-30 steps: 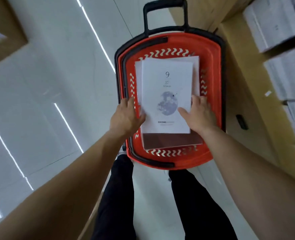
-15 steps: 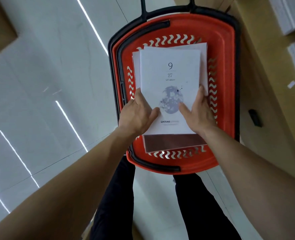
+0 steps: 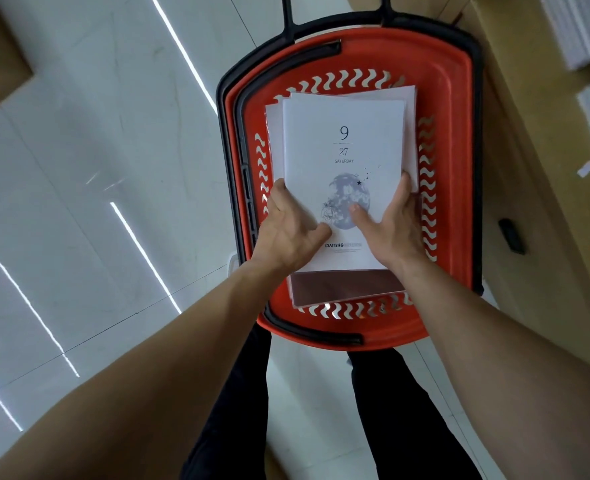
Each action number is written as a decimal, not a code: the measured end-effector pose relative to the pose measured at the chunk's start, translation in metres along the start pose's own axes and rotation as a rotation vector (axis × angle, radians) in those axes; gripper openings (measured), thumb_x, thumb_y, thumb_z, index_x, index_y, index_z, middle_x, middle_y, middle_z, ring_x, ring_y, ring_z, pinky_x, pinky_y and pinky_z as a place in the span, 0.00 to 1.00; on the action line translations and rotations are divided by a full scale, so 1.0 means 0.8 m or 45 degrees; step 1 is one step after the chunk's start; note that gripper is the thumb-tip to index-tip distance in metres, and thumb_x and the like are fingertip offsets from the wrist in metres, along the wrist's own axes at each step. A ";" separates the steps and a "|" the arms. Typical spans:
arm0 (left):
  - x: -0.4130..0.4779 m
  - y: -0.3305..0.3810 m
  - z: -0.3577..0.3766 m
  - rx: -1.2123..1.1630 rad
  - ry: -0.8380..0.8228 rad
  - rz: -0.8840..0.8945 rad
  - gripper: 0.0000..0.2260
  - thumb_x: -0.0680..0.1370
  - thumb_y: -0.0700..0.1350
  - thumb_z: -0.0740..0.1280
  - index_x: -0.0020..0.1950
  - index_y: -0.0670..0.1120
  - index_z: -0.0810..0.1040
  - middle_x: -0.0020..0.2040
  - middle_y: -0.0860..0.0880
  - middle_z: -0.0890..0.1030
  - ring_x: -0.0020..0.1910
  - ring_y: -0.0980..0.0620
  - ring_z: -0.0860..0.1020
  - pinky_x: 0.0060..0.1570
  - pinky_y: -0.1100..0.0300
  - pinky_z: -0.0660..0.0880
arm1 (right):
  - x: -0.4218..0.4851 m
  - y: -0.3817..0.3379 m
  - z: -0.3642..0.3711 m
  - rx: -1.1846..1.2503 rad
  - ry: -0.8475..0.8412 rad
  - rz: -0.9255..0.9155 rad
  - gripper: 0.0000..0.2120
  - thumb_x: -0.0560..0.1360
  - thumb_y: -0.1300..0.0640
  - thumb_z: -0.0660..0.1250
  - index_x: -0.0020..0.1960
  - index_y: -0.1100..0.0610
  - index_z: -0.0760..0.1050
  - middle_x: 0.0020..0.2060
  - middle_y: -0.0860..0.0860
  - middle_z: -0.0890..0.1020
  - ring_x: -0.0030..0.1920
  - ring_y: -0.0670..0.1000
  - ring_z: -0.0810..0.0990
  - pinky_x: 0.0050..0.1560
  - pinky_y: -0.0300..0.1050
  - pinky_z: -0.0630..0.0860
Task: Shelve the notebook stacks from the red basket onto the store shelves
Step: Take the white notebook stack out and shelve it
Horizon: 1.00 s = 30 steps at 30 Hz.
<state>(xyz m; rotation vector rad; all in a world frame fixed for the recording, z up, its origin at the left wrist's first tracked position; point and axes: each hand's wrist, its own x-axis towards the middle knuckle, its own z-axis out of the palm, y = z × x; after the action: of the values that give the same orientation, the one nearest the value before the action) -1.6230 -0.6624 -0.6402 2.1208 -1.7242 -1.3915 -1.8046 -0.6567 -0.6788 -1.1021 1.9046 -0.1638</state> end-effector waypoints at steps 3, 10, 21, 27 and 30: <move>-0.006 0.004 0.007 -0.084 0.036 -0.020 0.43 0.71 0.51 0.71 0.75 0.38 0.50 0.71 0.39 0.63 0.62 0.42 0.71 0.59 0.51 0.74 | -0.001 0.001 0.001 0.034 0.004 0.008 0.49 0.76 0.40 0.68 0.82 0.55 0.42 0.77 0.60 0.62 0.72 0.60 0.66 0.65 0.48 0.66; 0.005 0.004 -0.001 -0.296 0.120 -0.008 0.41 0.73 0.57 0.74 0.77 0.48 0.53 0.68 0.44 0.66 0.62 0.50 0.69 0.62 0.53 0.73 | -0.005 0.000 -0.003 0.110 -0.029 0.038 0.47 0.78 0.42 0.67 0.82 0.53 0.39 0.79 0.57 0.58 0.73 0.57 0.66 0.59 0.42 0.62; 0.025 0.006 -0.005 -0.476 0.113 -0.006 0.49 0.69 0.63 0.75 0.79 0.67 0.45 0.67 0.49 0.74 0.64 0.42 0.77 0.56 0.39 0.79 | -0.001 0.002 0.000 0.215 0.006 0.037 0.48 0.76 0.39 0.68 0.83 0.53 0.41 0.79 0.56 0.59 0.75 0.55 0.64 0.65 0.43 0.61; 0.011 0.020 -0.043 -0.443 0.075 0.162 0.43 0.72 0.59 0.74 0.80 0.61 0.52 0.66 0.50 0.75 0.63 0.41 0.77 0.52 0.42 0.81 | -0.021 -0.026 -0.002 0.379 -0.073 0.085 0.56 0.66 0.24 0.67 0.81 0.50 0.47 0.76 0.53 0.67 0.73 0.56 0.70 0.71 0.55 0.68; -0.012 0.020 -0.091 -0.471 0.103 0.249 0.37 0.76 0.49 0.75 0.80 0.54 0.58 0.62 0.52 0.78 0.56 0.49 0.82 0.46 0.52 0.84 | -0.042 -0.062 0.006 0.387 -0.104 0.077 0.58 0.63 0.23 0.64 0.82 0.48 0.45 0.77 0.53 0.65 0.73 0.57 0.69 0.72 0.59 0.68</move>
<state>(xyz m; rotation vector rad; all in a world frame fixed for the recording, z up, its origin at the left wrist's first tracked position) -1.5856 -0.6941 -0.5830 1.7398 -1.4622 -1.4162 -1.7633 -0.6594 -0.6354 -0.8338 1.7684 -0.3566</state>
